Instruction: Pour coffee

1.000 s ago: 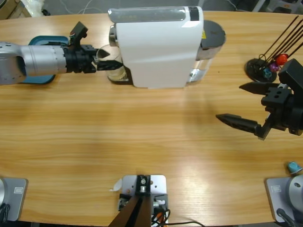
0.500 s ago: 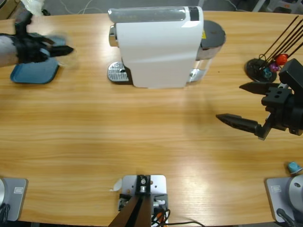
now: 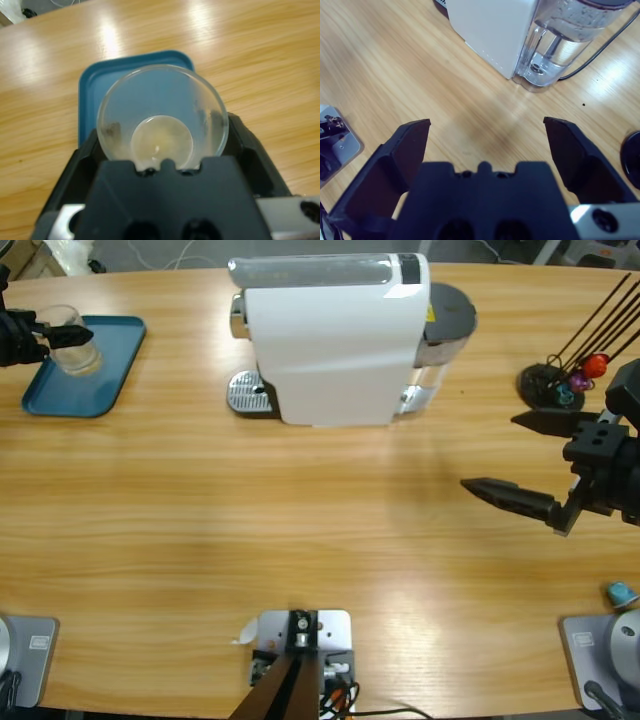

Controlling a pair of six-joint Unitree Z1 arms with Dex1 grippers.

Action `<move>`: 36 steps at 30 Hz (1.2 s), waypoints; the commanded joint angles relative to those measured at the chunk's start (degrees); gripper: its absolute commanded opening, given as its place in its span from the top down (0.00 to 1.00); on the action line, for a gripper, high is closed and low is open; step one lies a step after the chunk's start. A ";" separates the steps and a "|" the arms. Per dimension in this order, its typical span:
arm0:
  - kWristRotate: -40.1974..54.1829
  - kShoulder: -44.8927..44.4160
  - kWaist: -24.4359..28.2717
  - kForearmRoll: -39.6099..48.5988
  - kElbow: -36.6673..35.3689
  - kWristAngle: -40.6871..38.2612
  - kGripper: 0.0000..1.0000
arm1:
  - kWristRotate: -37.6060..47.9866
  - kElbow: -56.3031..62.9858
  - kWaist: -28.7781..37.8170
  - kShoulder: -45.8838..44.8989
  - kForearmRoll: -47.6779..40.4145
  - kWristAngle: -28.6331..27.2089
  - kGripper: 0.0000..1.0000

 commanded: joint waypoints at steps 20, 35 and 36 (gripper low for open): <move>-6.93 6.24 4.45 5.47 -2.00 -4.24 0.00 | -0.72 1.64 0.42 -1.24 -0.55 -0.57 0.00; -4.70 -32.20 -21.53 36.10 -6.46 -0.41 0.00 | -0.39 1.20 0.42 -1.63 0.24 -1.09 0.00; -4.17 -33.08 -24.43 35.64 -3.56 -0.48 0.00 | -0.54 0.90 0.42 -1.45 0.62 -1.25 0.00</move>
